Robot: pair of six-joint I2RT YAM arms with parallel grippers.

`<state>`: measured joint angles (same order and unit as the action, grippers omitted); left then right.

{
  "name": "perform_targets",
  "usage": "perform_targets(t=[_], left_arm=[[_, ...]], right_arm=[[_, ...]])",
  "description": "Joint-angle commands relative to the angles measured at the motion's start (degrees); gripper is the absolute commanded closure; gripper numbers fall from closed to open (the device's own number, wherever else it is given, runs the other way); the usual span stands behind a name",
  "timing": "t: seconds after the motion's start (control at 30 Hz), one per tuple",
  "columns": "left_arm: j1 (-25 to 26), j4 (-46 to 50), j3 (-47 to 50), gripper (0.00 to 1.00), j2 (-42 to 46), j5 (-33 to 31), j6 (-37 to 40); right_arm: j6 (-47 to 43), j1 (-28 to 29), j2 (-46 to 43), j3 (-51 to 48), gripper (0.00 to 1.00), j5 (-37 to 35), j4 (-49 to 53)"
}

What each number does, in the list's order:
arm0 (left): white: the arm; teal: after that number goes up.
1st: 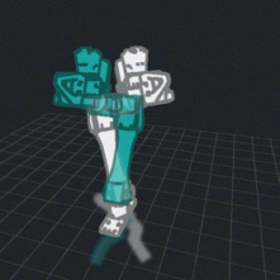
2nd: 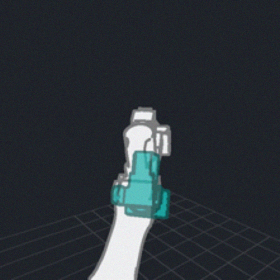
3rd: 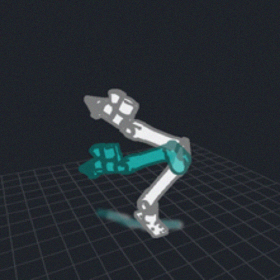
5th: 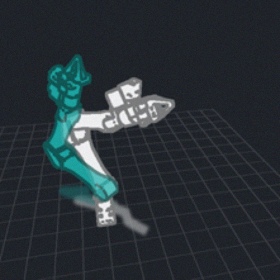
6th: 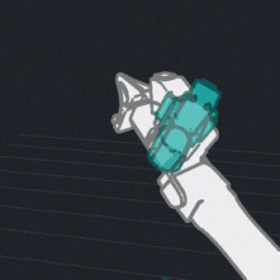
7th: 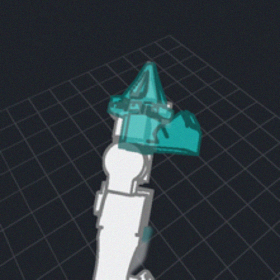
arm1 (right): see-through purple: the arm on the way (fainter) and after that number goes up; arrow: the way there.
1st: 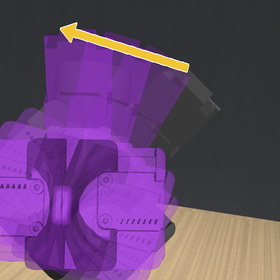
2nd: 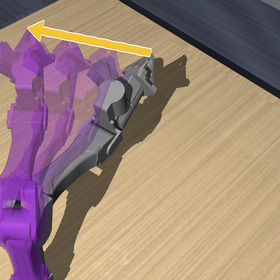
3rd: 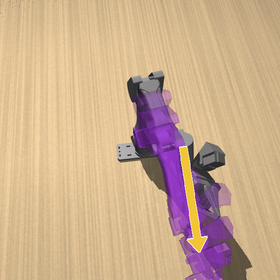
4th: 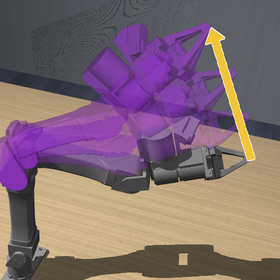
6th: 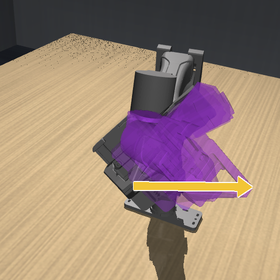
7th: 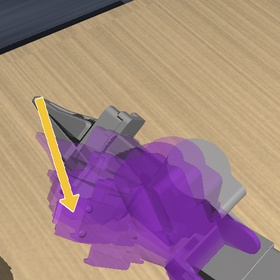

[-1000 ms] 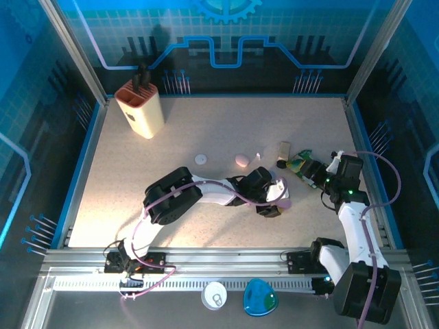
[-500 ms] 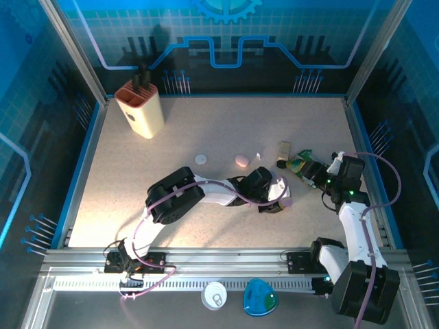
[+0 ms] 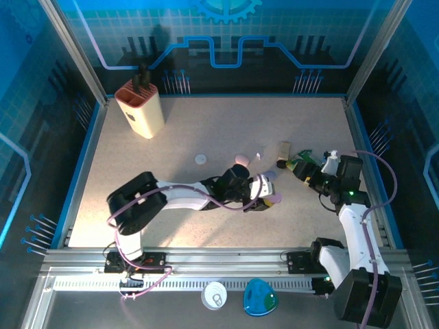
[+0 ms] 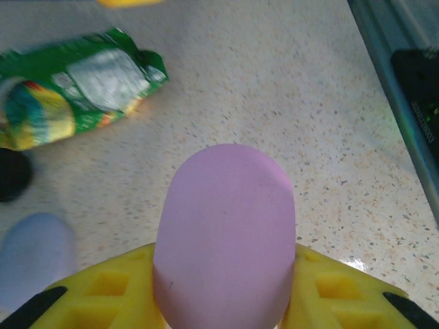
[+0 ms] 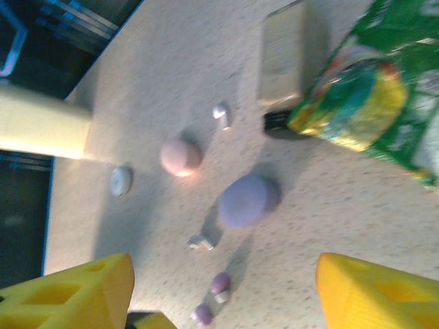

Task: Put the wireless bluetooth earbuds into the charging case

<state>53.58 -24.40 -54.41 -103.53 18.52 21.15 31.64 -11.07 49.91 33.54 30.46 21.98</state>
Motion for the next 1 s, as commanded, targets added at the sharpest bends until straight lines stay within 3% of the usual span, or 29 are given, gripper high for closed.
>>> perform_targets(t=[0.0,0.2,0.43,0.73,0.97], left_arm=[[-2.73,-2.93,4.25,0.68,4.92,3.1,0.91],[-7.47,-6.5,10.98,0.68,11.89,6.51,-0.92],[-10.98,-10.3,15.55,0.67,16.95,6.95,-2.28],[-11.98,-11.14,16.62,0.67,18.98,7.14,-2.9],[-12.08,-12.41,16.63,0.67,18.86,7.25,-3.35]], right_arm=[[2.52,4.13,-0.62,2.53,0.29,6.01,1.21],[11.56,13.32,0.6,1.41,0.28,11.13,-7.69],[17.19,23.27,3.44,0.26,0.29,9.27,-14.96],[19.46,30.4,9.26,0.91,0.34,7.77,-20.55],[20.13,31.64,10.99,1.0,0.56,7.26,-21.91]])
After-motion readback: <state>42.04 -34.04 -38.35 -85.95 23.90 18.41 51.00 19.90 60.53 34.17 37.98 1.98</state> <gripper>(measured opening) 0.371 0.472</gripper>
